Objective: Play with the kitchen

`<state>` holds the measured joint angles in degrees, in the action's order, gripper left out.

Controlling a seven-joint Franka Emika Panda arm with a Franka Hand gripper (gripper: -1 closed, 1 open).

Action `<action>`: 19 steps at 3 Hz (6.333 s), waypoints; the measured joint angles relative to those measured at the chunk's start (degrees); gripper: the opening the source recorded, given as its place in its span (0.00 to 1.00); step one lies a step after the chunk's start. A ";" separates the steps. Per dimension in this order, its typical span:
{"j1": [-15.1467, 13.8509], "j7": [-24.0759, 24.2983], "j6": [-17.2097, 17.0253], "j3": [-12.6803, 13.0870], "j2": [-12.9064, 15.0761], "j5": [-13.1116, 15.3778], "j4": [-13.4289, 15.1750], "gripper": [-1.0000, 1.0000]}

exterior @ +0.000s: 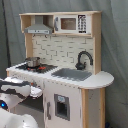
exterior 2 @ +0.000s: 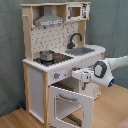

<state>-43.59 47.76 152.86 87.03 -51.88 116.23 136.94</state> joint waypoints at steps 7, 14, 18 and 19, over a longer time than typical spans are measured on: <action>15.71 -13.30 -2.47 -16.37 -3.96 -19.12 -1.51 1.00; 5.70 -33.86 -5.44 -14.95 -1.25 -57.37 -17.25 1.00; -0.85 -46.06 -8.73 -12.20 3.33 -73.87 -25.61 1.00; -2.03 -49.75 -10.59 -10.88 4.91 -77.77 -27.27 1.00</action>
<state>-45.61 -1.98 142.28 76.15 -46.97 38.46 109.67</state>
